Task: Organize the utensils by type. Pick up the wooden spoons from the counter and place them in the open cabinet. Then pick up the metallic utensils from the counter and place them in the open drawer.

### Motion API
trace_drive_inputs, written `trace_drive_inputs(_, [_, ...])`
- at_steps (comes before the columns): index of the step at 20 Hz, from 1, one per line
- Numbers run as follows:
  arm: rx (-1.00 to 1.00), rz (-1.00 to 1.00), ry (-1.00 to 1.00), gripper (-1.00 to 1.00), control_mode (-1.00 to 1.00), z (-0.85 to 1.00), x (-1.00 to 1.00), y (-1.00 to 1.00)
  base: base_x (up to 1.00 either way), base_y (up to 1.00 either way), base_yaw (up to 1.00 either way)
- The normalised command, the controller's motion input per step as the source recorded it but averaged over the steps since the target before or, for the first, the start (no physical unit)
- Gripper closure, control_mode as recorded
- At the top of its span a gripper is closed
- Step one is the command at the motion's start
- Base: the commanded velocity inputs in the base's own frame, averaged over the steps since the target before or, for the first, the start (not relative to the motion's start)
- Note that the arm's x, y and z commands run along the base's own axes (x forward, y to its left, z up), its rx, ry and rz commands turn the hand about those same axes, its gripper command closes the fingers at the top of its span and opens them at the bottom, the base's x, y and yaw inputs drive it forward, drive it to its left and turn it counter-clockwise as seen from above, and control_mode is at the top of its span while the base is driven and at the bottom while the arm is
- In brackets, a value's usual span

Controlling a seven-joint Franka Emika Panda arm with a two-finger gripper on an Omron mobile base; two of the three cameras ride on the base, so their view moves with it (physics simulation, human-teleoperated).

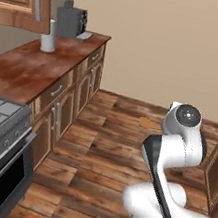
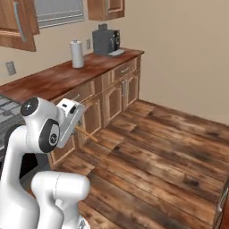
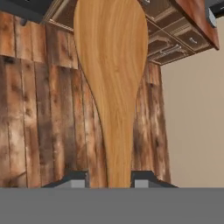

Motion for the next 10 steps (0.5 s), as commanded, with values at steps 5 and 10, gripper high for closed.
trace_drive_inputs(5, [0.00,0.00,0.00,1.00,1.00,0.00,0.00,0.00,1.00,-0.45,0.44])
trace_drive_inputs(10, [0.00,0.00,0.00,1.00,1.00,0.00,0.00,0.00,1.00,-0.50,0.50])
